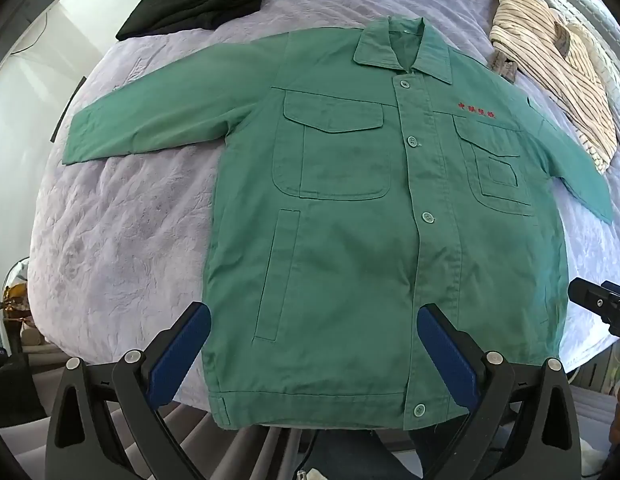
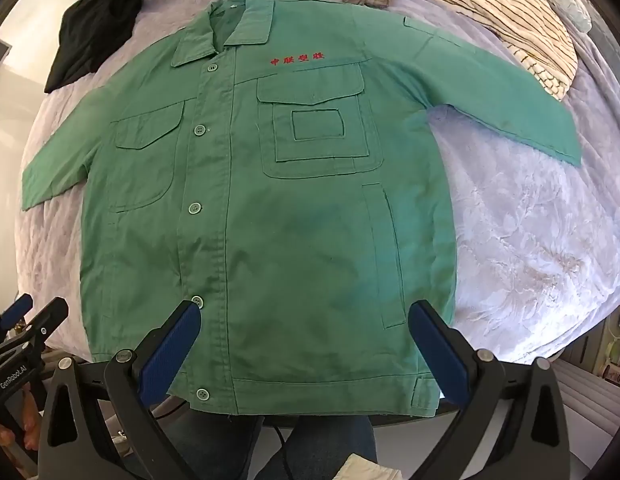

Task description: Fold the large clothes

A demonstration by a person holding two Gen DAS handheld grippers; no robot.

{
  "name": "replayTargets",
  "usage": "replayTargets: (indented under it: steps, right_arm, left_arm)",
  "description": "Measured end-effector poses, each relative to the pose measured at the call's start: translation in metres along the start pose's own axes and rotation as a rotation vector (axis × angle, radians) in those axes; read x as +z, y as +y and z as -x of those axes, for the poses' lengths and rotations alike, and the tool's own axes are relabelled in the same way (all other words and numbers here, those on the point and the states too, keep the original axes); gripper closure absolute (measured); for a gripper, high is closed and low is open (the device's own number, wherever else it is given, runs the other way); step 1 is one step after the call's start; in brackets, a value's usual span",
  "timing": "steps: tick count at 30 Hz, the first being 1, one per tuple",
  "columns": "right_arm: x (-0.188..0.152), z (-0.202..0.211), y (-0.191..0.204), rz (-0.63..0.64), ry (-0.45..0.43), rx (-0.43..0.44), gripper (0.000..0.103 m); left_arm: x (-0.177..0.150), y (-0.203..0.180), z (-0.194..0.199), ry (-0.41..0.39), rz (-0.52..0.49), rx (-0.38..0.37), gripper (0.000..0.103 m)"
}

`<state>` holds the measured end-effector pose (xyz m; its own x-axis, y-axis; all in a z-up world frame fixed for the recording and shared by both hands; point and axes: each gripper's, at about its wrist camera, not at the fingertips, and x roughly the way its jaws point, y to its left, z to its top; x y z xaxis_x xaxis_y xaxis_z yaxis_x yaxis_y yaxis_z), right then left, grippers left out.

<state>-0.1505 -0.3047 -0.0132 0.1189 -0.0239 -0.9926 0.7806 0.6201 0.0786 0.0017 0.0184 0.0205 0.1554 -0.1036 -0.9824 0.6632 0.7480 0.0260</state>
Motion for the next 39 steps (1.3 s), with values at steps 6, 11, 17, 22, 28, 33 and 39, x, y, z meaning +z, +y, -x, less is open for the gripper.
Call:
replayTargets:
  steps: [6, 11, 17, 22, 28, 33, 39]
  right_arm:
    - [-0.0002, -0.0002, 0.0018, 0.003, 0.000, -0.001, 0.000]
    - [0.0011, 0.0001, 0.0019, 0.002, 0.005, -0.002, 0.000]
    - [0.0026, 0.0019, 0.0044, 0.001, -0.001, -0.002, 0.000]
    - [0.0031, -0.0026, 0.0037, 0.003, 0.000, -0.003, 0.000]
    - [0.0034, -0.0031, 0.0041, 0.003, -0.003, -0.005, 0.000]
    - [0.0034, -0.0028, 0.0045, 0.004, -0.005, -0.007, 0.000]
    - [0.0038, -0.0034, 0.0049, 0.005, -0.006, -0.009, 0.000]
  left_arm:
    - [-0.0004, 0.0000, 0.0004, 0.001, 0.000, 0.001, 0.000]
    - [-0.0001, 0.0001, 0.0009, 0.004, 0.000, 0.002, 0.000]
    - [0.0005, -0.0001, 0.0004, 0.006, -0.002, 0.003, 0.000]
    - [0.0012, 0.0004, -0.0005, 0.007, -0.004, 0.005, 0.000]
    - [0.0023, 0.0004, -0.0022, 0.008, -0.005, 0.008, 0.000]
    - [0.0031, 0.0007, -0.0026, 0.009, -0.005, 0.008, 0.000]
    - [0.0040, 0.0016, -0.0040, 0.011, -0.006, 0.009, 0.000]
